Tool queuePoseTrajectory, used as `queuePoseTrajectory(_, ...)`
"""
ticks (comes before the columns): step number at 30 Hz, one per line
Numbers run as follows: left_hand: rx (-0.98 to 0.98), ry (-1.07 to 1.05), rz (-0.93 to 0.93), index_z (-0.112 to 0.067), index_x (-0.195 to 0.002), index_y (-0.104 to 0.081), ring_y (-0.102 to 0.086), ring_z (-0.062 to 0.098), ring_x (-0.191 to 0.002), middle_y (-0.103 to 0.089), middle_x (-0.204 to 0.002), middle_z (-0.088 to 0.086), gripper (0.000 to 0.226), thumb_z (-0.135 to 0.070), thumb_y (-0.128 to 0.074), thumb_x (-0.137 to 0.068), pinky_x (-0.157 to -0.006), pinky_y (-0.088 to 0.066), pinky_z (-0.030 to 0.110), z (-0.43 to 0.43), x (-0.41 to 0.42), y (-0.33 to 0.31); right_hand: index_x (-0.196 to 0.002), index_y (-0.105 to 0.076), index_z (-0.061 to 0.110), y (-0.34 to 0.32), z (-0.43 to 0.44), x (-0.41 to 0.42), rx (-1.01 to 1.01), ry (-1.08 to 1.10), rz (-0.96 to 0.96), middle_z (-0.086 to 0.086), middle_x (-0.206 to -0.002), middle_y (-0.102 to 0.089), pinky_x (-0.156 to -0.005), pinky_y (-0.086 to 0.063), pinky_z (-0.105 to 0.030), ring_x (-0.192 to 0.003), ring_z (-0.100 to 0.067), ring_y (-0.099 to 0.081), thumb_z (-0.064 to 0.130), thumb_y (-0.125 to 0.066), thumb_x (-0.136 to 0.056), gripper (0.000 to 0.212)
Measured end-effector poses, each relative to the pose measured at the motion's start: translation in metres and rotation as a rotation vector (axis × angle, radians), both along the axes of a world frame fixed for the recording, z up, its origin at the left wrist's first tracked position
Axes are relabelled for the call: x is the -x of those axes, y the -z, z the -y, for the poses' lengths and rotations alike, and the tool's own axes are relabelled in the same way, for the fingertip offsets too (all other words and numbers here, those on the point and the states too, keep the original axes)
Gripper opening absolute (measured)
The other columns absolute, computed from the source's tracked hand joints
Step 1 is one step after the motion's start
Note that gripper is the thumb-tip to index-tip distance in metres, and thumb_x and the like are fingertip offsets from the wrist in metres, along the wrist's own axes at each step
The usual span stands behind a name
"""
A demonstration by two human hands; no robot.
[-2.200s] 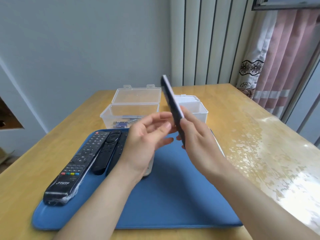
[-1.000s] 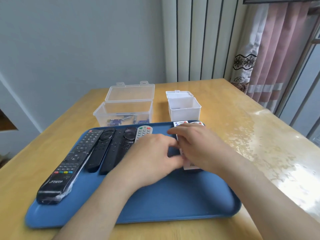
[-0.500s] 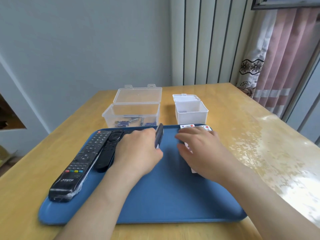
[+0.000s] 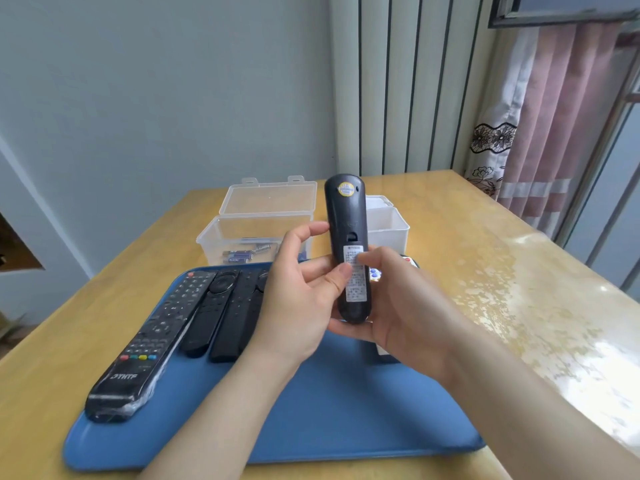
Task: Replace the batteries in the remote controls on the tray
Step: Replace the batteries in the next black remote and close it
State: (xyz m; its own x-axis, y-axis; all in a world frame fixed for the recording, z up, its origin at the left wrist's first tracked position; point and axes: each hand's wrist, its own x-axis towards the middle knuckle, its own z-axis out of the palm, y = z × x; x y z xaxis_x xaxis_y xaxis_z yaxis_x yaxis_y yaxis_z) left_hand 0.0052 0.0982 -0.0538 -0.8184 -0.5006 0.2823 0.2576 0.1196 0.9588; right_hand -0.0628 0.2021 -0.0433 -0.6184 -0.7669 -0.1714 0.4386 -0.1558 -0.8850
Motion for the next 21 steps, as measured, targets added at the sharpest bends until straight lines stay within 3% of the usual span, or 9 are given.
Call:
queuePoseTrajectory(3, 0.170, -0.038, 0.007, -0.028, -0.121, -0.046, -0.073, 0.025, -0.081, -0.076, -0.090, 0.000, 0.042, -0.002, -0.061, -0.091, -0.080, -0.057, 0.049, -0.001, 0.001, 0.002, -0.105, -0.066, 0.017, 0.004, 0.001, 0.002, 0.001, -0.009, 0.021, -0.012, -0.089, -0.073, -0.087, -0.054, -0.045, -0.075, -0.022, -0.070, 0.026, -0.045, -0.097, 0.023)
queuePoseTrajectory(6, 0.337, -0.105, 0.020, -0.035, -0.122, -0.045, -0.071, 0.017, -0.074, -0.073, -0.093, -0.011, 0.045, -0.010, -0.065, -0.090, -0.076, -0.056, 0.035, -0.003, 0.000, 0.005, -0.106, -0.069, 0.019, 0.006, 0.001, 0.006, 0.019, -0.004, 0.051, -0.011, -0.100, -0.074, -0.084, -0.053, -0.040, -0.092, -0.022, -0.069, 0.032, -0.048, -0.095, 0.027)
queuePoseTrajectory(8, 0.466, -0.162, 0.015, -0.036, -0.128, -0.043, -0.068, 0.009, -0.074, -0.070, -0.102, -0.013, 0.049, -0.016, -0.066, -0.089, -0.073, -0.053, 0.022, -0.007, 0.000, 0.008, -0.102, -0.070, 0.020, 0.006, 0.001, 0.007, 0.016, -0.005, 0.041, -0.007, -0.095, -0.073, -0.076, -0.053, -0.035, -0.083, -0.018, -0.069, 0.034, -0.046, -0.093, 0.030)
queuePoseTrajectory(10, 0.652, -0.217, 0.000, -0.032, -0.137, -0.039, -0.063, 0.006, -0.088, -0.065, -0.113, -0.010, 0.058, -0.023, -0.067, -0.087, -0.078, -0.048, 0.016, -0.009, 0.000, 0.010, -0.096, -0.072, 0.021, 0.005, 0.000, 0.008, 0.014, 0.004, 0.021, -0.004, -0.085, -0.071, -0.068, -0.051, -0.031, -0.069, -0.015, -0.066, 0.034, -0.043, -0.090, 0.032)
queuePoseTrajectory(12, 0.884, -0.269, 0.007, -0.025, -0.143, -0.036, -0.055, 0.010, -0.105, -0.057, -0.122, -0.004, 0.068, -0.034, -0.067, -0.083, -0.090, -0.043, 0.021, -0.007, 0.002, 0.011, -0.091, -0.072, 0.020, 0.004, -0.002, 0.010, 0.022, 0.044, 0.012, -0.005, -0.079, -0.069, -0.071, -0.050, -0.034, -0.071, -0.018, -0.063, 0.035, -0.045, -0.088, 0.032)
queuePoseTrajectory(15, 1.135, -0.353, -0.001, -0.022, -0.140, -0.041, -0.043, 0.020, -0.110, -0.048, -0.129, 0.000, 0.070, -0.041, -0.067, -0.078, -0.095, -0.039, 0.030, 0.000, 0.002, 0.010, -0.105, -0.070, 0.013, 0.006, -0.002, 0.014, 0.010, 0.075, 0.004, -0.009, -0.078, -0.066, -0.078, -0.047, -0.040, -0.079, -0.024, -0.058, 0.036, -0.048, -0.086, 0.037)
queuePoseTrajectory(17, 1.157, -0.353, 0.001, -0.025, -0.133, -0.048, -0.042, 0.021, -0.106, -0.046, -0.125, 0.000, 0.066, -0.038, -0.075, -0.075, -0.090, -0.040, 0.032, 0.001, 0.000, 0.008, -0.108, -0.071, 0.012, 0.008, -0.001, 0.013, -0.004, 0.068, 0.005, -0.010, -0.084, -0.065, -0.079, -0.045, -0.040, -0.083, -0.024, -0.057, 0.036, -0.049, -0.082, 0.042)
queuePoseTrajectory(21, 1.177, -0.341, 0.022, -0.023, -0.122, -0.052, -0.041, 0.019, -0.103, -0.046, -0.115, -0.002, 0.061, -0.036, -0.080, -0.069, -0.085, -0.039, 0.030, -0.001, -0.001, 0.006, -0.092, -0.070, 0.015, 0.010, 0.000, 0.012, -0.011, 0.086, 0.026, -0.009, -0.080, -0.065, -0.079, -0.043, -0.039, -0.083, -0.025, -0.056, 0.029, -0.048, -0.078, 0.030)
